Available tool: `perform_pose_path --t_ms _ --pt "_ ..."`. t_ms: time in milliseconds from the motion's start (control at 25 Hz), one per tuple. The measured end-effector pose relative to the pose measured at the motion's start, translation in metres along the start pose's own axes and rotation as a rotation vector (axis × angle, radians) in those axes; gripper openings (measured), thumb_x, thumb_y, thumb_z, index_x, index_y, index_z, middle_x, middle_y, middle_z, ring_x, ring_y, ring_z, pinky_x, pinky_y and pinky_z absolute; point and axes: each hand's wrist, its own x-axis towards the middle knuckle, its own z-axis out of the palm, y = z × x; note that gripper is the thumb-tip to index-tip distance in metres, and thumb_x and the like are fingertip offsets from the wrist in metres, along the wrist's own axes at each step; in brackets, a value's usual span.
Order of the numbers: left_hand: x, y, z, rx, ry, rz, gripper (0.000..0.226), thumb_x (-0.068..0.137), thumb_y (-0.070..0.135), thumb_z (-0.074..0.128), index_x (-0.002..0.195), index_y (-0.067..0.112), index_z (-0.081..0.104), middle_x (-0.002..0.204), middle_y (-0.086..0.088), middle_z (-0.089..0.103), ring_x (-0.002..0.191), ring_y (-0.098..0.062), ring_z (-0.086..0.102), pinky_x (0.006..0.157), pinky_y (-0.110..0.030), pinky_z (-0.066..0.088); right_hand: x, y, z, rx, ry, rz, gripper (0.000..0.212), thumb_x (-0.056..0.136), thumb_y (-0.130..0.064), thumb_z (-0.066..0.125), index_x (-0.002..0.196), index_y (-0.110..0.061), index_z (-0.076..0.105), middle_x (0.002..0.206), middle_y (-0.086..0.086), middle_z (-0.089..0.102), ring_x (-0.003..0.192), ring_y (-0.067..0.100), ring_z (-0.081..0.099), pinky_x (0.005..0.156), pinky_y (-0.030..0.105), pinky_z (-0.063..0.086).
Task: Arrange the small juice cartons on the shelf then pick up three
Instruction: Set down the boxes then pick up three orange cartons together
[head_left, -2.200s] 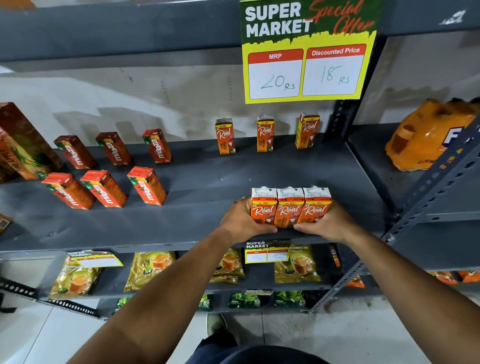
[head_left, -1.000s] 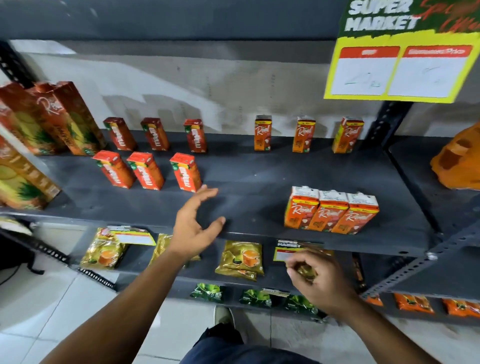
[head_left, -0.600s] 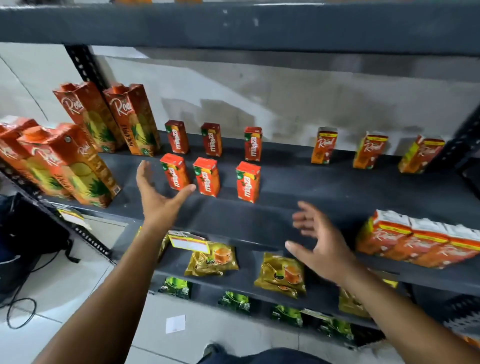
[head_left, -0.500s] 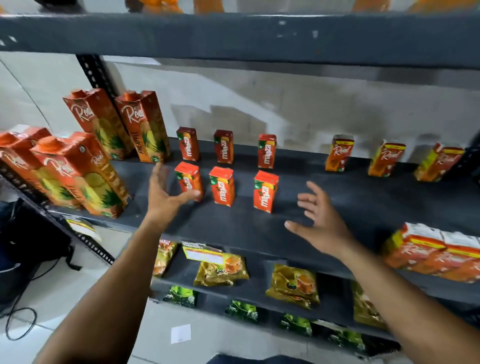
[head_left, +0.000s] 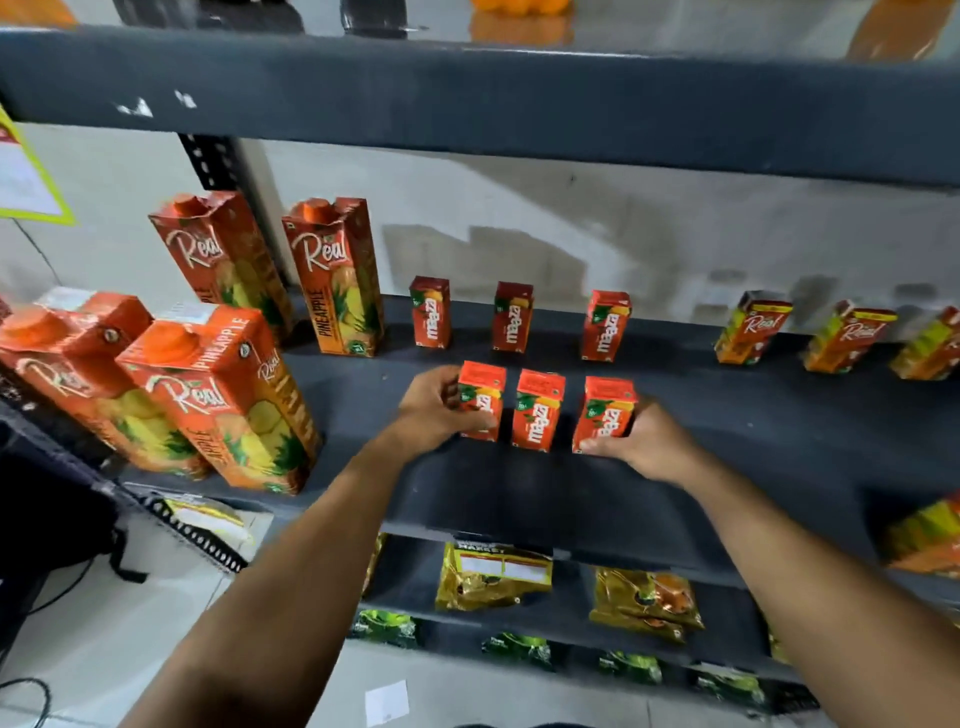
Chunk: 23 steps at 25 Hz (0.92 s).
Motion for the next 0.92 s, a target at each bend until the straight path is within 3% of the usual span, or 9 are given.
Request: perform_pose_path --t_ms 120,200,280,440,640,800,920 --pt "0.005 0.000 0.006 0.021 -0.108 0.003 0.047 0.066 0.006 0.086 0.102 0.022 0.060 0.095 0.006 0.070 0.086 -0.003 0.067 0.082 -0.027 0.056 0.004 -0.004 0.014 0.037 0.001 -0.029 0.051 0.062 -0.006 0.086 0.106 -0.018 0.063 0.096 -0.002 0.071 0.088 0.012 0.068 0.086 0.037 0.053" --pt "0.007 -0.003 0.011 0.034 -0.157 0.005 0.052 0.064 0.010 0.087 0.106 0.022 0.060 0.099 0.006 0.071 0.093 -0.006 0.067 0.085 -0.028 0.055 0.004 -0.005 0.021 0.066 0.013 -0.041 0.053 0.061 -0.002 0.087 0.107 -0.014 0.064 0.098 0.001 0.072 0.087 0.012 0.069 0.085 0.036 0.054" --pt "0.005 -0.007 0.012 0.050 -0.171 -0.003 0.059 0.061 0.016 0.090 0.111 0.021 0.059 0.103 0.005 0.071 0.096 -0.007 0.067 0.088 -0.031 0.054 -0.001 -0.008 0.029 0.097 0.019 -0.043 0.049 0.057 0.000 0.088 0.097 -0.020 0.067 0.093 -0.002 0.072 0.082 0.009 0.070 0.082 0.034 0.055" --pt "-0.013 -0.014 0.007 0.081 -0.173 0.020 0.058 0.062 0.017 0.090 0.112 0.020 0.061 0.101 0.007 0.072 0.094 -0.003 0.068 0.086 -0.027 0.054 -0.020 -0.009 0.052 0.090 0.049 -0.057 0.055 0.052 -0.001 0.090 0.090 -0.029 0.064 0.091 -0.008 0.071 0.078 0.000 0.069 0.075 0.025 0.055" --pt "-0.043 -0.021 -0.004 0.057 -0.251 0.034 0.054 0.063 0.019 0.089 0.111 0.020 0.064 0.104 0.003 0.074 0.098 -0.009 0.069 0.092 -0.035 0.052 -0.041 -0.011 0.070 0.081 0.076 -0.029 0.054 0.054 -0.002 0.090 0.088 -0.031 0.061 0.087 -0.014 0.069 0.074 -0.008 0.067 0.067 0.015 0.052" --pt "-0.058 -0.026 -0.008 0.121 -0.229 -0.020 0.060 0.056 0.019 0.093 0.105 0.030 0.061 0.100 0.010 0.072 0.094 -0.001 0.067 0.088 -0.029 0.053 -0.054 -0.008 0.076 0.076 0.041 -0.011 0.054 0.054 -0.003 0.091 0.092 -0.027 0.062 0.085 -0.014 0.069 0.072 -0.009 0.066 0.066 0.013 0.051" --pt "-0.059 -0.027 -0.006 0.130 -0.178 -0.050 0.060 0.051 0.021 0.094 0.097 0.035 0.059 0.098 0.010 0.072 0.093 -0.004 0.068 0.088 -0.033 0.054 -0.054 -0.006 0.074 0.057 0.005 -0.025 0.057 0.055 -0.003 0.090 0.102 -0.019 0.062 0.089 -0.014 0.069 0.074 -0.011 0.065 0.064 0.008 0.050"
